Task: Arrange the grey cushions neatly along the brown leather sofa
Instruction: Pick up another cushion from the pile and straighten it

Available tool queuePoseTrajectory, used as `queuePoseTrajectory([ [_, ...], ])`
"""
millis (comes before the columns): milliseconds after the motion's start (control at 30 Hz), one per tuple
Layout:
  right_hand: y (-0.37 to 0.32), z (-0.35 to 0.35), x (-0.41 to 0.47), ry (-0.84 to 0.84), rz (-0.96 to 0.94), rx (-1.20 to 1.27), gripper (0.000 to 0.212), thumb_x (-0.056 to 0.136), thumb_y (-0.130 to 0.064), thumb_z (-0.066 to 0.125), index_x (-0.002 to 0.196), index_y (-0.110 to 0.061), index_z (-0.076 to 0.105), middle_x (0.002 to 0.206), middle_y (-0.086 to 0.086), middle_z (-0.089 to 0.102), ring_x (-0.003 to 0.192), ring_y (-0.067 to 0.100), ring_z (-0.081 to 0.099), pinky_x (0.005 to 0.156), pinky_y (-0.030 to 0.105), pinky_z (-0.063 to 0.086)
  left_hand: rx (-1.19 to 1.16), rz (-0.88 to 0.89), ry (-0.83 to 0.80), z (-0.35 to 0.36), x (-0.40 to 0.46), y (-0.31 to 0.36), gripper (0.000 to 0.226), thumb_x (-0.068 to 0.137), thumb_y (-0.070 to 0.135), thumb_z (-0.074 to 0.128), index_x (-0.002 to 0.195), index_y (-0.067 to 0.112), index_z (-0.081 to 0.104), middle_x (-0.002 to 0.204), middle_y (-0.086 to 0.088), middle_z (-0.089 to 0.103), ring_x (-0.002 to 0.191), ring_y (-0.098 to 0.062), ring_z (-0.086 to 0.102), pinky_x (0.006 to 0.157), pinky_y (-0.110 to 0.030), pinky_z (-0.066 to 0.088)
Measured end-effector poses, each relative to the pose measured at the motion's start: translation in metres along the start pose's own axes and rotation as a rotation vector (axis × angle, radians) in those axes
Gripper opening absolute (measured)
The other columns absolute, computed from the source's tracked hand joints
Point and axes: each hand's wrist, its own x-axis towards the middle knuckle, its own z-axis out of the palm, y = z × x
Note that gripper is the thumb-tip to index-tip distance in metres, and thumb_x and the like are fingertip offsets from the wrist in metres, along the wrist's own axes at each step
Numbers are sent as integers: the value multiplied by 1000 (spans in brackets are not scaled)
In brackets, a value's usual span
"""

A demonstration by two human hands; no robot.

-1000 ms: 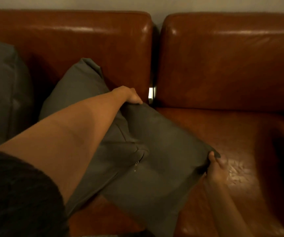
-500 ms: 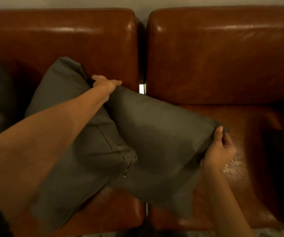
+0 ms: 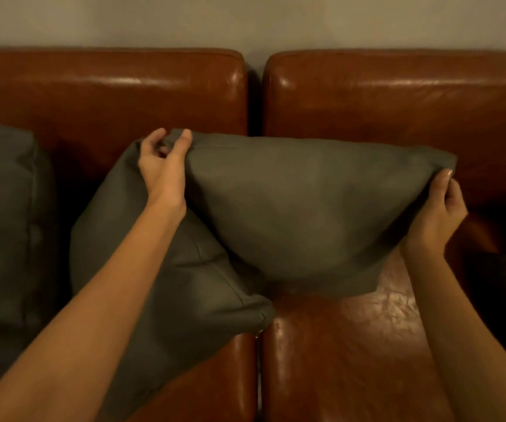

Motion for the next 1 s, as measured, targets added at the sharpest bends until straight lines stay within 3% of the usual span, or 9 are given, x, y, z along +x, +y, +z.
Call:
queuePoseTrajectory([
  [67, 9, 4, 10, -75, 170, 26, 32, 101, -46, 46, 116, -23, 64, 109, -9, 64, 101, 4, 60, 90, 26, 48, 40, -127, -150, 5, -2, -11, 65, 77, 43, 76, 132, 20, 51, 127, 0, 57, 113, -11, 57, 104, -29, 45],
  [133, 14, 5, 19, -150, 307, -2, 51, 98, -53, 47, 140, -24, 51, 132, -5, 57, 118, 13, 55, 103, 33, 45, 101, -250, -314, 9, -2, -17, 79, 80, 55, 70, 145, 22, 42, 142, 2, 50, 126, -13, 51, 112, -35, 37],
  [267, 6, 10, 34, -227, 406, 9, 84, 79, -75, 56, 147, -28, 41, 137, -4, 55, 124, 19, 53, 108, 42, 43, 85, -372, -474, 12, 5, -16, 110, 59, 71, 77, 151, 30, 32, 141, 7, 54, 124, -13, 54, 110, -40, 40],
  [367, 2, 15, 43, -212, 393, 59, 56, 96, -50, 53, 144, -22, 46, 116, -7, 58, 111, 16, 56, 96, 31, 47, 98, -386, -494, 15, 9, -15, 114, 49, 73, 81, 147, 33, 38, 134, 7, 60, 119, -15, 59, 108, -42, 43],
  [467, 1, 17, 47, -148, 341, 85, 39, 103, -39, 46, 134, -17, 57, 102, -11, 62, 103, 11, 60, 88, 24, 50, 96, -385, -491, 20, 4, -14, 109, 47, 74, 82, 141, 31, 49, 129, 7, 64, 117, -16, 61, 107, -42, 43],
  [567, 5, 8, 57, -119, 297, 74, 36, 104, -36, 45, 129, -16, 61, 102, -11, 64, 95, 2, 61, 74, 15, 50, 63, -366, -483, 30, -6, -14, 103, 50, 71, 83, 139, 27, 52, 126, 5, 67, 113, -16, 65, 104, -40, 46],
  [700, -1, -20, 84, -75, 225, 77, 37, 104, -35, 45, 130, -15, 61, 108, -8, 66, 94, -2, 63, 68, 10, 50, 47, -323, -477, 65, -33, -10, 99, 54, 69, 81, 139, 27, 51, 127, 5, 66, 115, -15, 64, 103, -38, 46],
  [833, -12, -52, 125, -57, 175, 66, 33, 103, -35, 46, 124, -18, 64, 102, -12, 67, 88, -5, 64, 68, 10, 49, 39, -314, -479, 106, -68, -17, 100, 55, 70, 80, 141, 29, 49, 128, 6, 65, 116, -15, 63, 105, -40, 45],
  [1000, -15, -98, 176, 1, 140, 52, 29, 103, -35, 46, 120, -22, 65, 100, -15, 66, 88, -6, 63, 70, 10, 48, -13, -267, -480, 164, -113, -32, 74, 76, 57, 73, 139, 26, 51, 127, 5, 66, 115, -13, 63, 107, -39, 44],
])
